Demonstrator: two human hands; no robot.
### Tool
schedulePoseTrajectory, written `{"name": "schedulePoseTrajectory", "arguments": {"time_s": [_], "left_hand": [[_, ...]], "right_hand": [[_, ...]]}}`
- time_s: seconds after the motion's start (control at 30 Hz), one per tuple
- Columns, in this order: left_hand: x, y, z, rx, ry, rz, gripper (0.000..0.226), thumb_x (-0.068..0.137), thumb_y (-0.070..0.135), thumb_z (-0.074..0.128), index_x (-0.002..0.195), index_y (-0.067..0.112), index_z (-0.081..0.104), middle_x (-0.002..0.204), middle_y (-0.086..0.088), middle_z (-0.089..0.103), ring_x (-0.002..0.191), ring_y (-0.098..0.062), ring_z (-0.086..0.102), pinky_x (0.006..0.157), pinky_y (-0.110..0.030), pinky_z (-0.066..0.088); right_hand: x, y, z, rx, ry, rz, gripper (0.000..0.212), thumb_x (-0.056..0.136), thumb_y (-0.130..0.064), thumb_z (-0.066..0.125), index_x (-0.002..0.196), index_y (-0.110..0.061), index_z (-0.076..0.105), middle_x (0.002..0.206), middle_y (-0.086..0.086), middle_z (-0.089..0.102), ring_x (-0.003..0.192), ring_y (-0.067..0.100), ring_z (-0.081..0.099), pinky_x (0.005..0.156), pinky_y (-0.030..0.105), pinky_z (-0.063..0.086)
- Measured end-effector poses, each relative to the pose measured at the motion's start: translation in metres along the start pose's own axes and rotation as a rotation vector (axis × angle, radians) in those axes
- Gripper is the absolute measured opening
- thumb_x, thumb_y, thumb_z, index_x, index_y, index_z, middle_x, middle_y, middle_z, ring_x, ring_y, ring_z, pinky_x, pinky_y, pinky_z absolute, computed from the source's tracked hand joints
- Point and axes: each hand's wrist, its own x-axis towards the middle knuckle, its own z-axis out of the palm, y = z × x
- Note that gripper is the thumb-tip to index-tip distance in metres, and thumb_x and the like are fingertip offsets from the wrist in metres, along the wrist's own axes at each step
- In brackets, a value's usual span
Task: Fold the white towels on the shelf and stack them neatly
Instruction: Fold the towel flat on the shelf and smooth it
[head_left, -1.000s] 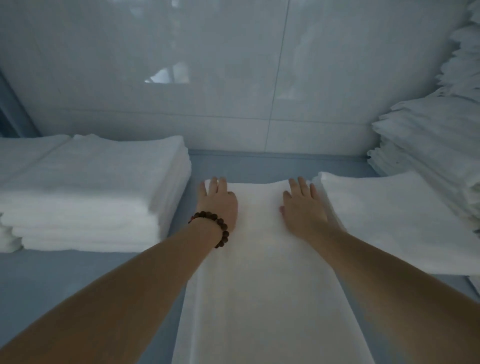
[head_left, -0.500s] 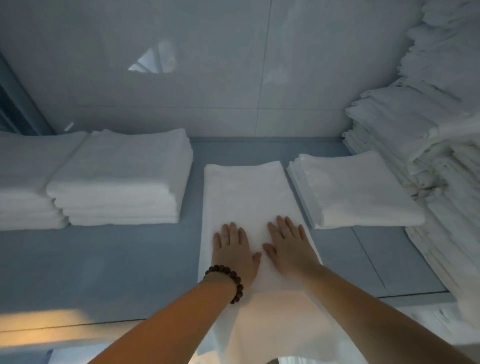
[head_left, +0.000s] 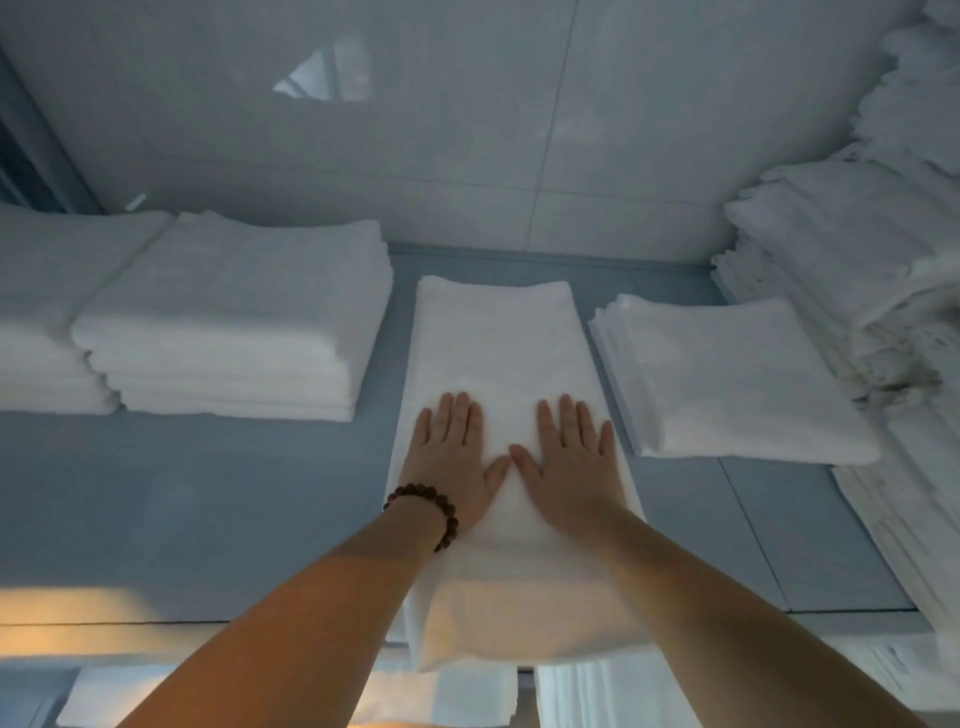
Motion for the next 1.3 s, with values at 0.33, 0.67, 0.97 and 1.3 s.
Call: {"name": "schedulePoseTrajectory", "arguments": {"time_s": [0.33,0.67,0.97,1.3], "left_hand": [[0.055,-0.026,-0.002,-0.015,-0.069,0.045,0.077,0.090,0.060,0.007,0.149,0.011,-0.001,0.158,-0.009,-0.005,0.145,-0.023,-0.009,0.116,-0.037,-0.006],[-0.047,-0.017,-0.019,-0.134,-0.231,0.106,0.061,0.098,0.047,0.024,0.150,0.022,0.003,0.158,0.000,-0.008,0.144,-0.021,-0.013,0.115,-0.040,-0.006],[-0.122,-0.004,-0.028,-0.318,-0.225,0.134,0.069,0.086,0.051,0.052,0.146,0.031,0.025,0.158,0.009,0.003,0.144,-0.009,-0.006,0.118,-0.036,0.004],[-0.124,-0.010,-0.035,-0.373,-0.043,0.141,0.054,0.087,-0.005,0.040,0.137,0.015,0.045,0.154,-0.002,0.023,0.144,-0.016,0.011,0.117,-0.026,0.010]], "right_hand": [[0.056,0.002,-0.003,-0.006,-0.025,-0.007,0.073,0.091,-0.064,0.006,0.150,-0.022,-0.009,0.158,0.009,-0.013,0.145,0.025,-0.014,0.117,0.048,-0.007],[-0.025,0.003,-0.011,0.017,-0.158,-0.180,0.062,0.098,-0.053,0.015,0.149,-0.027,-0.007,0.158,0.005,-0.013,0.145,0.023,-0.014,0.118,0.046,-0.006],[-0.109,0.025,-0.014,0.013,-0.167,-0.279,0.080,0.088,-0.070,0.027,0.149,-0.031,-0.005,0.158,-0.001,-0.016,0.145,0.020,-0.017,0.118,0.038,-0.009],[-0.136,0.054,-0.015,0.174,0.102,-0.302,0.063,0.090,-0.041,0.057,0.143,-0.013,0.037,0.151,0.007,0.034,0.141,0.023,0.029,0.117,0.036,0.015]]}}
